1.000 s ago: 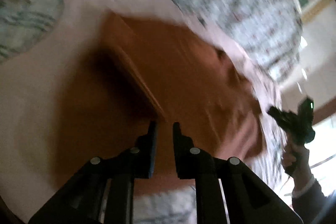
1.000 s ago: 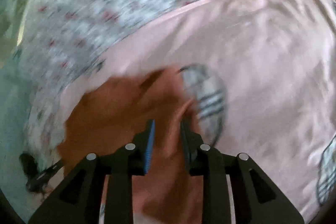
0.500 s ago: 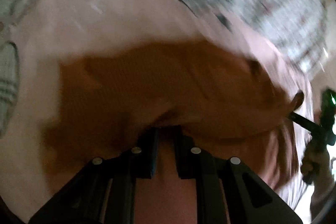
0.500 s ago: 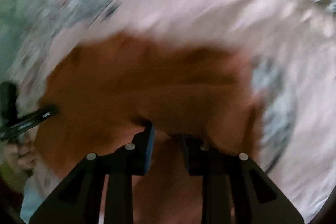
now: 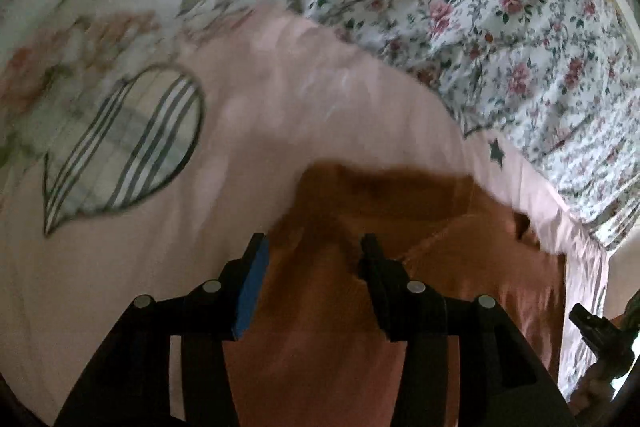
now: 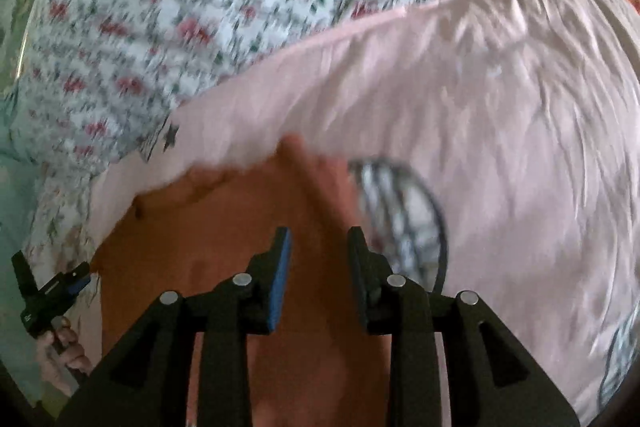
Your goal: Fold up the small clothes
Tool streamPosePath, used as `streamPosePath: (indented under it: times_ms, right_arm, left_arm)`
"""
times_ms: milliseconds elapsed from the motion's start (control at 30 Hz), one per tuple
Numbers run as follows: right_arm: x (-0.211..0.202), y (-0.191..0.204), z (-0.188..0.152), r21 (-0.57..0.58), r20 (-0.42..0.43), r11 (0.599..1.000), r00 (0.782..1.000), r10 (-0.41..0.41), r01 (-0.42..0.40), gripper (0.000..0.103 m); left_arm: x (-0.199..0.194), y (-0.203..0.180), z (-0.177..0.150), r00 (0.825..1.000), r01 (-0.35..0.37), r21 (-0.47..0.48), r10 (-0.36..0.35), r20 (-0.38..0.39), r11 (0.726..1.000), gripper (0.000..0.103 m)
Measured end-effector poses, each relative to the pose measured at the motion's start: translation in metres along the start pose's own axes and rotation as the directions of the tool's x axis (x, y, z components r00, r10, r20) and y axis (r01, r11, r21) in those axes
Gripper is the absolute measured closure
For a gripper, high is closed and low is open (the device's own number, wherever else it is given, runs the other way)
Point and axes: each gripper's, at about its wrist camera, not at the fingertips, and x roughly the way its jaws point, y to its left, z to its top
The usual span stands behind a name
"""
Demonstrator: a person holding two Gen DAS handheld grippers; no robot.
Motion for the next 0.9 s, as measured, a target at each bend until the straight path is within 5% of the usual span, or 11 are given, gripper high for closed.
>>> streamPosePath:
  times_ms: [333,567,900]
  right_arm:
    - [-0.025,0.027,-0.082,0.009,-0.063,0.999,0.997,0.035,-0.034,0.064]
    - [-0.050,0.038,-0.120,0.031,-0.056,0.999,0.998,0.022,-0.020,0.061]
    - [-0.063,0.044,-0.147,0.033,-0.085,0.999,0.996,0.007,-0.004,0.057]
  left_arm:
    - [-0.049,0.058,-0.082,0.998,0.022,-0.091,-0.028,-0.064,0.996,0.054]
    - [-0.066,0.057,-0.132,0.989,0.071,-0.048,-0.076,-0.126,0.996,0.051]
    - [-0.054,0.045,-0.186,0.951,0.188,-0.110,-0.209,-0.227,0.976,0.048]
